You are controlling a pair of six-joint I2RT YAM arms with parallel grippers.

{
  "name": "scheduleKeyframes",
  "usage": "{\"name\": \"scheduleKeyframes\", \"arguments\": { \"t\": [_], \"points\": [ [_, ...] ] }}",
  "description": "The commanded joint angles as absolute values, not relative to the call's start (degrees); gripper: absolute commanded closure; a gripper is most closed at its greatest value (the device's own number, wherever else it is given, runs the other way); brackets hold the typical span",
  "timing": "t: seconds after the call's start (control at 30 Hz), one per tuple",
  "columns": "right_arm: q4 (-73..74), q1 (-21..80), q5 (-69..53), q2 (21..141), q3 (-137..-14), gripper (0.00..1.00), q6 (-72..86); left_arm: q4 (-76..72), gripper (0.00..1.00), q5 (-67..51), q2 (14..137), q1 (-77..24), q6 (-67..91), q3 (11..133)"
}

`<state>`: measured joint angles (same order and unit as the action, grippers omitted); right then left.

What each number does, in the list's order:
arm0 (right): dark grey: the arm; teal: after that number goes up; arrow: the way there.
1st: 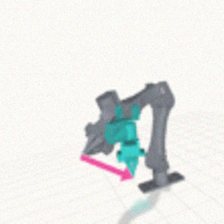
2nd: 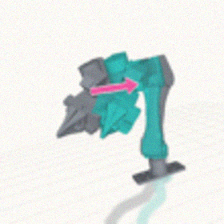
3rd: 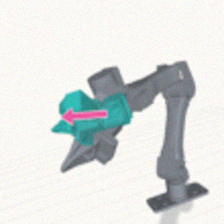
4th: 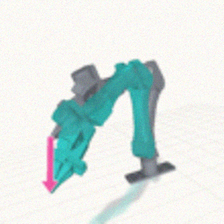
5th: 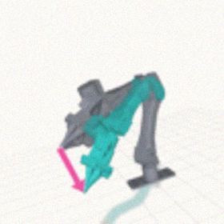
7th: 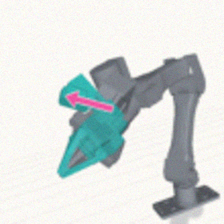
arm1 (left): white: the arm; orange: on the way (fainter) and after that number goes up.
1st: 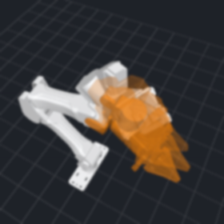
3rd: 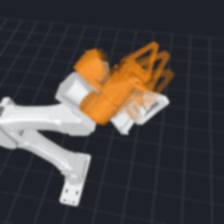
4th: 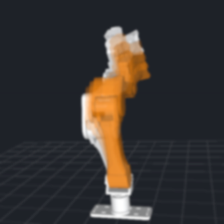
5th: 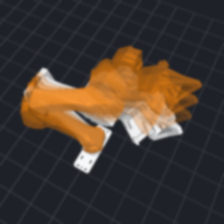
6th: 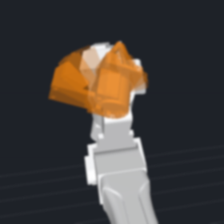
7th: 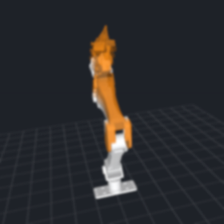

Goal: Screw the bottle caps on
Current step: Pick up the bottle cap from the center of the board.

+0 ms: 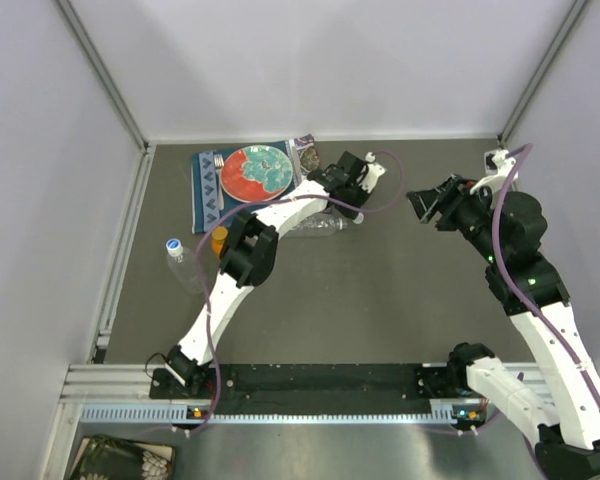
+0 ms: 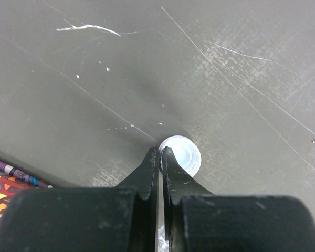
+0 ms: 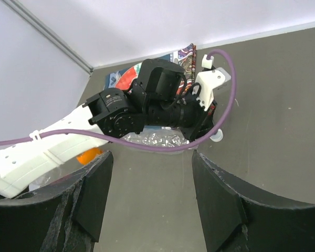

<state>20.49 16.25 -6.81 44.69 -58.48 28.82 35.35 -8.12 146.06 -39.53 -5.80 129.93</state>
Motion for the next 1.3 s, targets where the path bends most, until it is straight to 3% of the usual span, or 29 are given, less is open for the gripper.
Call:
{"name": "scheduleKeyframes", "arguments": {
  "t": [0.0, 0.27, 0.4, 0.5, 0.53, 0.57, 0.63, 0.67, 0.87, 1.0, 1.1, 1.27],
  "points": [
    [17.75, 15.91, -8.0, 44.03, -58.18, 0.37, 29.53, 39.81, 1.0, -12.38, 143.27, -39.99, -3.43, 125.43],
    [16.36, 15.91, -13.52, 43.95, -60.46, 0.38, 24.53, 38.59, 1.0, -34.08, 125.97, -38.32, 7.1, 119.45],
    [9.27, 15.91, -18.53, 42.19, -60.04, 0.34, 22.16, 32.89, 1.0, -45.94, 112.81, -35.6, 15.53, 117.7],
    [-1.88, 15.82, -25.91, 39.65, -55.83, 0.25, 18.13, 18.5, 1.0, -59.9, 105.33, -31.91, 31.15, 110.96],
    [-4.98, 15.82, -27.67, 39.03, -54.51, 0.2, 16.8, 10.97, 1.0, -62.9, 103.81, -30.95, 44.77, 108.13],
    [-7.01, 15.99, -29.77, 37.72, -53.45, 0.17, 15.74, -4.85, 1.0, -66.5, 102.23, -29.28, 51.96, 104.97],
    [-14.3, 16.0, -30.41, 36.74, -49.93, 0.13, 13.37, -23.82, 1.0, -67.41, 98.45, -28.04, 74.82, 95.13],
    [-16.15, 16.0, -31.37, 36.13, -49.23, 0.13, 12.66, -28.87, 1.0, -67.33, 97.65, -27.52, 77.84, 93.27],
    [-28.48, 20.46, -34.64, 38.4, -48.69, 0.16, 11.96, -12.13, 1.0, -67.77, 91.85, -28.3, 70.57, 97.56],
    [-20.5, 40.8, -23.67, 43.22, -54.57, 0.21, -8.26, -15.72, 1.0, -67.85, 88.42, -29.27, 74.52, 94.76],
    [-17.67, 50.33, -16.02, 46.75, -58.61, 0.23, -17.55, -21.08, 1.0, -67.94, 87.46, -29.27, 78.65, 92.65],
    [-23.02, 51.77, -10.91, 49.31, -58.45, 0.3, -18.81, -31.18, 1.0, -68.55, 86.31, -28.57, 85.69, 88.86]
  ]
}}
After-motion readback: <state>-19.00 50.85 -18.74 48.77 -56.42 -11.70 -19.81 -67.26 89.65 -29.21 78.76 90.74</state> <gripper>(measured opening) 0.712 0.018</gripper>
